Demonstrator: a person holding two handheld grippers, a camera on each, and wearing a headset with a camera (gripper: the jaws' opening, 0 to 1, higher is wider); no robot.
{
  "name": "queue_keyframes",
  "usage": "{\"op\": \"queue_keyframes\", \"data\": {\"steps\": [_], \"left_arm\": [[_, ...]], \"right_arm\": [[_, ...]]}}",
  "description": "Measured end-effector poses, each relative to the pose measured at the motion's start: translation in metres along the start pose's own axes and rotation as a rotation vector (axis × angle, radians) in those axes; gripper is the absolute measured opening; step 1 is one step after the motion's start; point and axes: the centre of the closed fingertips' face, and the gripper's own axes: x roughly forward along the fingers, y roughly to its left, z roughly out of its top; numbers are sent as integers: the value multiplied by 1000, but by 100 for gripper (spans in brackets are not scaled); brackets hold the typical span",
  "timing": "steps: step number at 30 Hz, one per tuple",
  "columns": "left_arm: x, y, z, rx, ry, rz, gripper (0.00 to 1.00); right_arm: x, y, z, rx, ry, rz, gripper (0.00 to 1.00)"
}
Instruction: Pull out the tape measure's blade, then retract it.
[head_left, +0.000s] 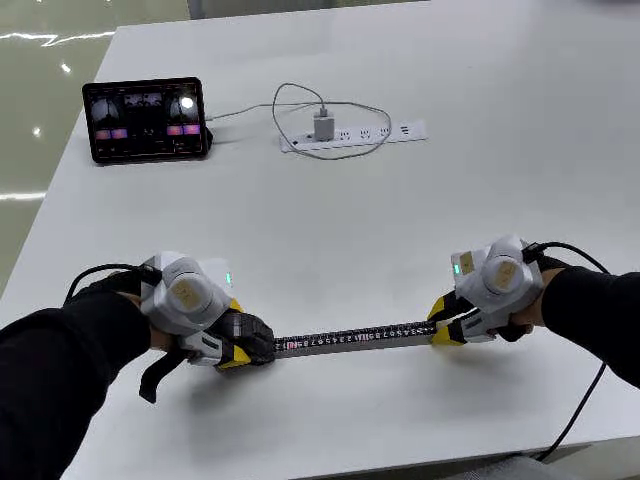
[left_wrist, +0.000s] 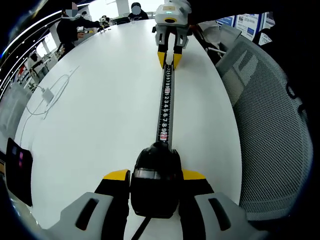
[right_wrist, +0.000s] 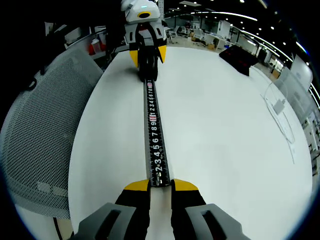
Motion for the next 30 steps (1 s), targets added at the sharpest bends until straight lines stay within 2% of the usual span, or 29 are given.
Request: {"op": "queue_keyframes", "data": {"steps": [8, 19, 30], "left_arm": [[-2, 0, 0, 33, 35, -8, 32], [-9, 3, 0, 31, 41, -11, 37], [-13, 5, -6, -4, 43, 5, 48]], "right_arm": [[1, -1, -1, 11, 16, 10, 12], [1, 1, -2, -37, 54, 15, 18], [-5, 3, -4, -42, 63, 16, 26]]}}
